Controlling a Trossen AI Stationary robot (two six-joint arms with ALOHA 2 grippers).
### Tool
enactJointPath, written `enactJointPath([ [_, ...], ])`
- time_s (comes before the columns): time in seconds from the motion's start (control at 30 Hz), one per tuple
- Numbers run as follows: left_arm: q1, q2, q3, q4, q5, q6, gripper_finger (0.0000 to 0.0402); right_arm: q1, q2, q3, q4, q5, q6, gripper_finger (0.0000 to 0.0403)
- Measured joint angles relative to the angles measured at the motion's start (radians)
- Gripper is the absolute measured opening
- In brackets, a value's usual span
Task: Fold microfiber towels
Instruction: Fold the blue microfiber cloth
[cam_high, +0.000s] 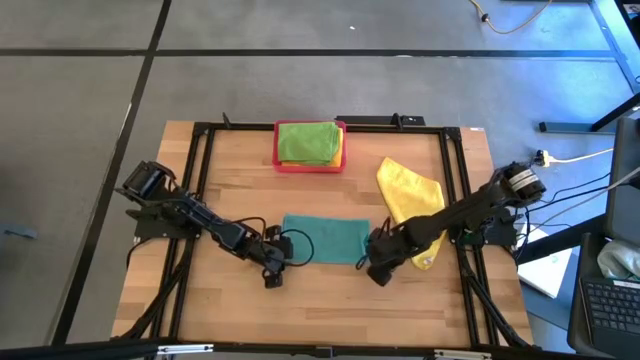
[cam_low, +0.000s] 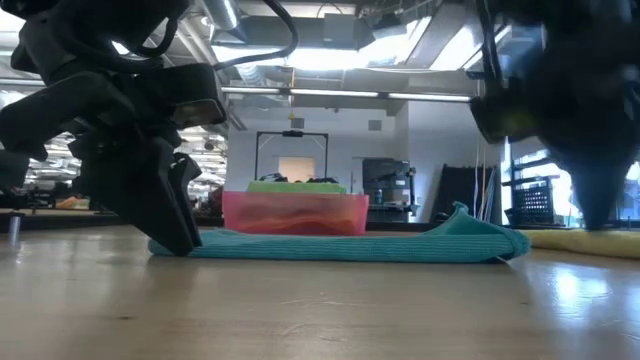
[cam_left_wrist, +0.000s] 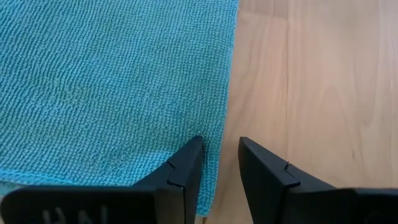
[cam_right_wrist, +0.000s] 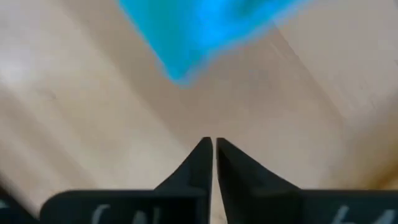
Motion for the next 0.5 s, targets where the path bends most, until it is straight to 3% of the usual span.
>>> enactJointPath([
  [0.2, -0.001, 0.001, 0.0, 0.004, -0.014, -0.021, 0.0102, -0.002, -0.042, 0.002, 0.209, 0.12, 0.085, 0.0055],
  [0.5, 0.0, 0.002, -0.002, 0.023, -0.025, -0.024, 0.0102, -0.051, 0.059, 0.001, 0.193, 0.127, 0.239, 0.0166],
])
